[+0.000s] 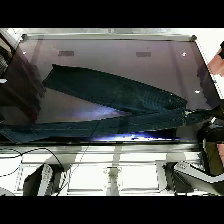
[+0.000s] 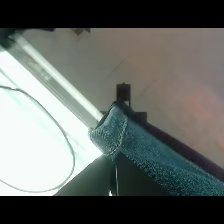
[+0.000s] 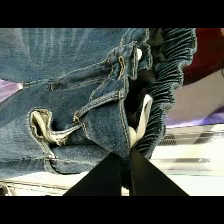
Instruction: Fold the clothes and pants, and hang the long-sleeved shirts on hangers.
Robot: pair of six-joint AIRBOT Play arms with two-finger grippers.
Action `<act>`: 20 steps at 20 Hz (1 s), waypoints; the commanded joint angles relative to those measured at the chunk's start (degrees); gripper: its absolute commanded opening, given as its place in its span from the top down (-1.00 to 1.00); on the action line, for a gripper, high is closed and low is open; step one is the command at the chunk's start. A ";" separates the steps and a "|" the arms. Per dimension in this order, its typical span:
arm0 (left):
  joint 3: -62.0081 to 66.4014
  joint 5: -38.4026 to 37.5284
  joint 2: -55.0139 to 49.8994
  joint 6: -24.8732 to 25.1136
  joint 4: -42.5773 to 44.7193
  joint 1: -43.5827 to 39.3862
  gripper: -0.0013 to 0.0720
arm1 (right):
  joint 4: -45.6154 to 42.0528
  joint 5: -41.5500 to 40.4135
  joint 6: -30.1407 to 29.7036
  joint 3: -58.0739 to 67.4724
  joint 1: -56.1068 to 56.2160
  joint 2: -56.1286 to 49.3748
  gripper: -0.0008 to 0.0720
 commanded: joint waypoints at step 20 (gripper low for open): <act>44.13 12.85 -46.64 -10.56 -12.09 -24.81 0.89 | 6.56 -30.60 15.85 1.22 5.01 -11.04 0.89</act>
